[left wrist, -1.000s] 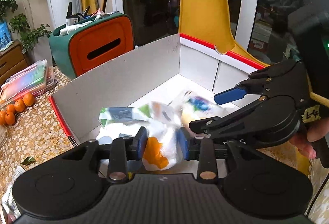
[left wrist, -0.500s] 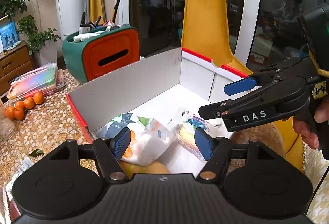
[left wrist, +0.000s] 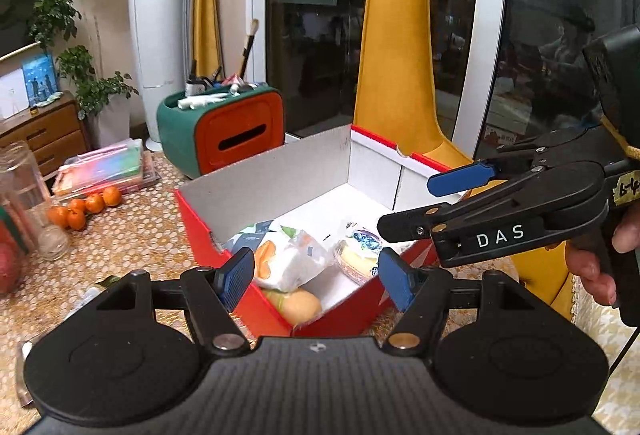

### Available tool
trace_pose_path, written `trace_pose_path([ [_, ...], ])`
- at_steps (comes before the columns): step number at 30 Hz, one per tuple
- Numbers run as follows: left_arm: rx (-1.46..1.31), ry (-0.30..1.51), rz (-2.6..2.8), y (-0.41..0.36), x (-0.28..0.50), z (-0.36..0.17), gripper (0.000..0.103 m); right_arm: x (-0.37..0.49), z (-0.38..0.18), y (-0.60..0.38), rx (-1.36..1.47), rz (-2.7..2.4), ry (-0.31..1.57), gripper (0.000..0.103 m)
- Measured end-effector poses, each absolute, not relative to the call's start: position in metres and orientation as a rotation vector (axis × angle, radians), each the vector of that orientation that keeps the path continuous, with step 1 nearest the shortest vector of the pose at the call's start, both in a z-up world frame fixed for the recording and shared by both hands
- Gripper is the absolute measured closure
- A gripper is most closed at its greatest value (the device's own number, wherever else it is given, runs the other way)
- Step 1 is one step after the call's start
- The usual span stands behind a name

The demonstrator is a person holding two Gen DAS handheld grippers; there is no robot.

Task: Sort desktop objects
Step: 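Open both tools to release the tissue pack and bread bag into the box, then withdraw both tools from the box back toward the remaining items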

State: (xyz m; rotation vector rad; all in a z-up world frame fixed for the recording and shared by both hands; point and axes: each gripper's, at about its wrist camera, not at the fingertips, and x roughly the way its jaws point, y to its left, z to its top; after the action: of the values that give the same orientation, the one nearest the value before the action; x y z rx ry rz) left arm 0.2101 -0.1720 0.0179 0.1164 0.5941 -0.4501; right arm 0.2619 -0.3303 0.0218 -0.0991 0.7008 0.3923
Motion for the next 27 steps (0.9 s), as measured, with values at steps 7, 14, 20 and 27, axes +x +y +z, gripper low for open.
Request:
trace_pose_path([
  [7, 0.096, 0.576, -0.419, -0.149, 0.179, 0.033, 0.035, 0.233, 0.038, -0.313, -0.105, 0.419, 0.681, 0.032],
  [14, 0.075, 0.572, -0.348, -0.124, 0.15, 0.043, 0.035, 0.207, 0.044, -0.291, -0.108, 0.448, 0.676, 0.031],
  [20, 0.093, 0.571, -0.255, -0.102, 0.126, 0.041, 0.027, 0.185, 0.048, -0.264, -0.144, 0.482, 0.655, 0.026],
  [27, 0.084, 0.545, -0.223, -0.076, 0.096, 0.042, 0.021, 0.168, 0.05, -0.236, -0.148, 0.503, 0.653, 0.023],
])
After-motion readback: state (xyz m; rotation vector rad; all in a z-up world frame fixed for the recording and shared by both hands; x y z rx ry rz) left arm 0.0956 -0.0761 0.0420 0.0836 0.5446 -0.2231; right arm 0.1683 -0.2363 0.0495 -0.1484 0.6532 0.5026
